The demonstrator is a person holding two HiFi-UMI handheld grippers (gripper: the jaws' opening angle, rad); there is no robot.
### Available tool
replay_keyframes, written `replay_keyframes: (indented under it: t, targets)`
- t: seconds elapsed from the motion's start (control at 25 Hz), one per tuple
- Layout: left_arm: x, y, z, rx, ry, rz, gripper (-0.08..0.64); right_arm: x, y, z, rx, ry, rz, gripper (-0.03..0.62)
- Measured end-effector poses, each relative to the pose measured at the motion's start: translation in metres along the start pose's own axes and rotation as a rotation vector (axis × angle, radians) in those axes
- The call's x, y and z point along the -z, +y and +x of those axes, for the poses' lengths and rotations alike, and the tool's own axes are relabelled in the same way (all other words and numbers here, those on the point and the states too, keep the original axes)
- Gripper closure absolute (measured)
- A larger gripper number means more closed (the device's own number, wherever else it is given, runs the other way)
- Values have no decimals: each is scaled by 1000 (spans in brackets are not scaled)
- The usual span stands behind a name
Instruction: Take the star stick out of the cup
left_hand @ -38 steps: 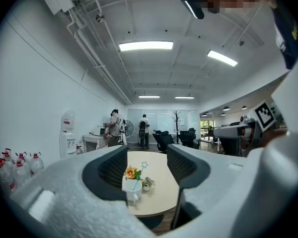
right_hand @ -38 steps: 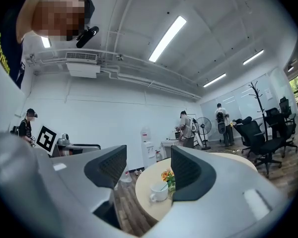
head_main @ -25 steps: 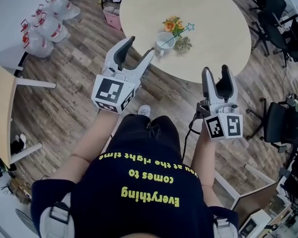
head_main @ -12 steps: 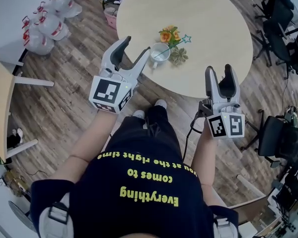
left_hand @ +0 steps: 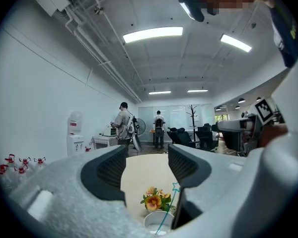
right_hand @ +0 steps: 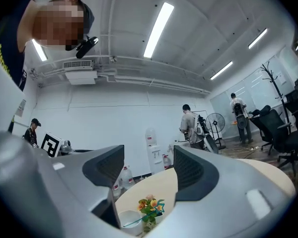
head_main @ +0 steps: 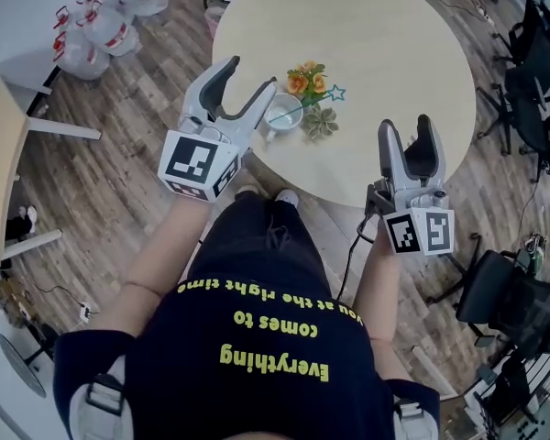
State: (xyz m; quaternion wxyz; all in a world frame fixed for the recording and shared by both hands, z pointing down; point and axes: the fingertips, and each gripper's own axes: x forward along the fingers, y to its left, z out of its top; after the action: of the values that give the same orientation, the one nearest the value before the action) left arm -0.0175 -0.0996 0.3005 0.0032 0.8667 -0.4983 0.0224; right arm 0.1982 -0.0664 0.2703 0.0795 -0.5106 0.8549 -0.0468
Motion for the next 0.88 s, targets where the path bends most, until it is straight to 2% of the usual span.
replay_keyframes:
  t: [0.16, 0.32, 0.64, 0.76, 0.88]
  targets:
    - [8, 4, 14, -11, 33, -12, 265, 9, -2, 14, -23, 12, 16, 299]
    - [8, 7, 35, 29, 31, -15, 256, 12, -9, 30, -15, 23, 15, 296]
    - [-4, 28, 94, 153, 6, -11, 241, 11, -29, 79, 74, 31, 8, 278]
    - [-10, 44, 111, 176, -25, -22, 233, 7, -34, 96, 112, 14, 9, 286]
    - [-5, 56, 125, 201, -22, -32, 227, 13, -36, 108, 142, 17, 14, 288]
